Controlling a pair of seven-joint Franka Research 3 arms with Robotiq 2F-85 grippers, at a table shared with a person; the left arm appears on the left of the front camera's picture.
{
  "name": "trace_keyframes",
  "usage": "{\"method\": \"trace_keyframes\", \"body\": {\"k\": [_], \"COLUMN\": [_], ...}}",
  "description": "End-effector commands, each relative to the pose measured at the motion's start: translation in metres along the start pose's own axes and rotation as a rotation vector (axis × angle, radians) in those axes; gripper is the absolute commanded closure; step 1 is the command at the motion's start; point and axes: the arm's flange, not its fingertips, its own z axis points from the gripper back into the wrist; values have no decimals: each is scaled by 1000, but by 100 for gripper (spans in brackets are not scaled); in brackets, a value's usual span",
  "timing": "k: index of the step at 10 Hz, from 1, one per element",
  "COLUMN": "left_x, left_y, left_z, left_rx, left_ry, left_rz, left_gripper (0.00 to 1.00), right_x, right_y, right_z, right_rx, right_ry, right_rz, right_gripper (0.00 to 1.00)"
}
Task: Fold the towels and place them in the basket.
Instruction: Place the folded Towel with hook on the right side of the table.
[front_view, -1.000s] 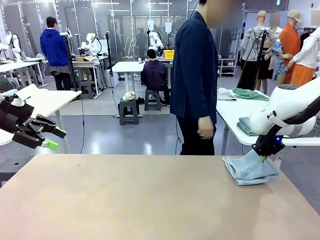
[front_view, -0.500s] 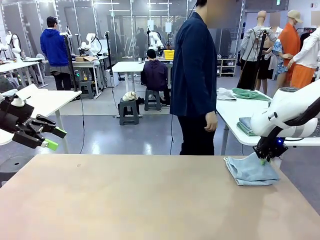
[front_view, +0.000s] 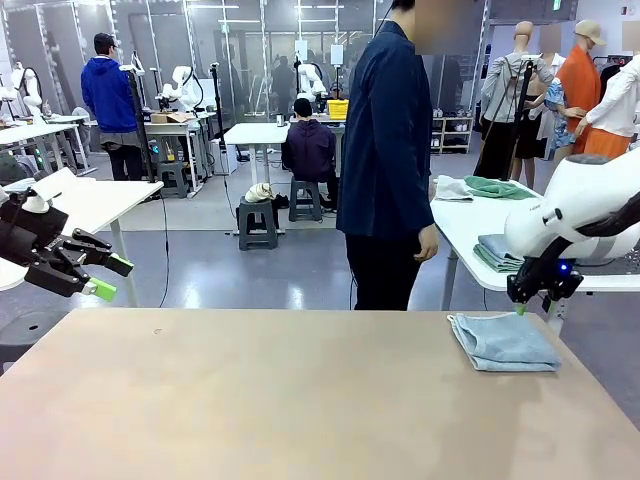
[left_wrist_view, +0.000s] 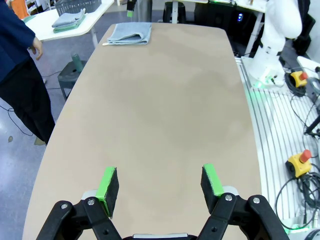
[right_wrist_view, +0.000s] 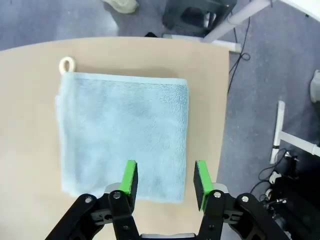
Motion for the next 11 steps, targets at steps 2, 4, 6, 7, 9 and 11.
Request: {"method": "trace_keyframes", "body": {"k": [2, 4, 6, 7, 9, 11], "left_x": [2, 2, 2, 2, 2, 2], "left_y": [-1, -1, -1, -1, -1, -1], "left_z": [2, 2, 2, 2, 2, 2], "left_rx": [-7, -7, -7, -7, -7, -7], "left_ry": [-17, -17, -17, -17, -17, -17], "left_rz": [-12, -12, -12, -12, -12, -12], "left_gripper": [16, 16, 16, 16, 16, 16], "right_x": [-49, -88, -123, -140, -169, -171], "right_y": [33, 51, 44, 42, 40, 41], "right_z": [137, 235, 305, 325, 348, 342], "right_rx": [6, 57, 84, 96, 113, 149], "right_ry": [-81, -126, -176, -194, -226, -224], "right_rz": [11, 24, -6, -11, -36, -6], "right_gripper": [42, 42, 42, 42, 42, 42]}}
